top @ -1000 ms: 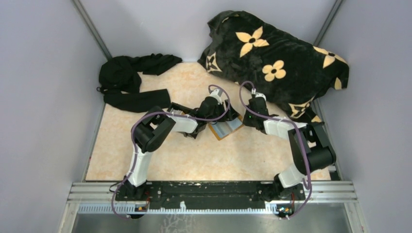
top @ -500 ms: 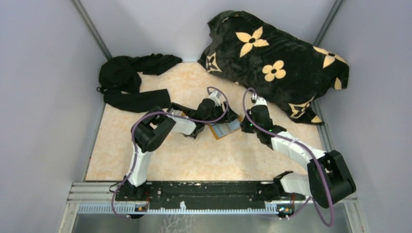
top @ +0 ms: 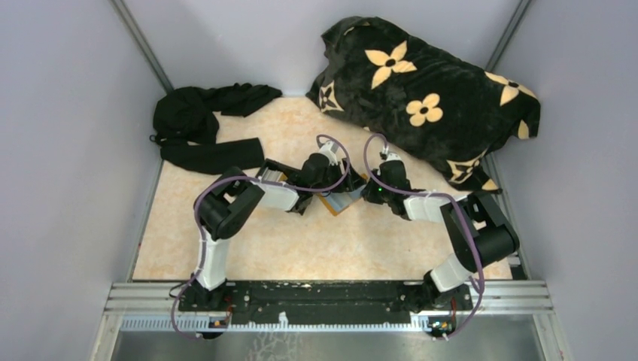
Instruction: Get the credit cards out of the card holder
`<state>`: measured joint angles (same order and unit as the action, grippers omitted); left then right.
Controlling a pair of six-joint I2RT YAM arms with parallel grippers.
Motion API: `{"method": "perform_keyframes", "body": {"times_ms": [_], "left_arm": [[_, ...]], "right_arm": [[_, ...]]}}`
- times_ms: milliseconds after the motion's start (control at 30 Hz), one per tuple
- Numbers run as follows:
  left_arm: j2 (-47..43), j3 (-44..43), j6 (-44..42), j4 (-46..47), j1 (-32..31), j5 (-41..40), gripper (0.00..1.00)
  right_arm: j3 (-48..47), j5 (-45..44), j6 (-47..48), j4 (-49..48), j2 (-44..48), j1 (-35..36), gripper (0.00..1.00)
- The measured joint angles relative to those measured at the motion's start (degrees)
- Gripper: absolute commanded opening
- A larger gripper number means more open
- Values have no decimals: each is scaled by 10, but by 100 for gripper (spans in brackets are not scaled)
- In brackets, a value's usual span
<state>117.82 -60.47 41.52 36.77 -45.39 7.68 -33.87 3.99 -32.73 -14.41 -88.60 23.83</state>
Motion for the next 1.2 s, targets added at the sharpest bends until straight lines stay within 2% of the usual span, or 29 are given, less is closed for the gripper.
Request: {"method": "perform_keyframes", "body": {"times_ms": [467,533,700,800,967,1067,1200], "left_arm": [[-125,34,-5,-83,1,-85,69],[-116,34,0,-90,1,-96,68],[-30,21,-10,-66,1,-138,67],[5,-28,-30,-53,1,-149,66],[51,-88,-56,-54,1,-143,65],[60,-95,-67,-50,0,-129,65],[61,-93,-70,-45,0,-113,65]], "right_arm": [[0,3,-3,-10,-5,0,0],[0,3,-3,-10,-6,0,0],[-6,8,-1,-20,-16,0,0],[-7,14,-1,-31,-22,0,0],[-6,18,-1,-32,-22,0,0],[-2,17,-1,-30,-16,0,0],[9,13,2,19,36,0,0]]}}
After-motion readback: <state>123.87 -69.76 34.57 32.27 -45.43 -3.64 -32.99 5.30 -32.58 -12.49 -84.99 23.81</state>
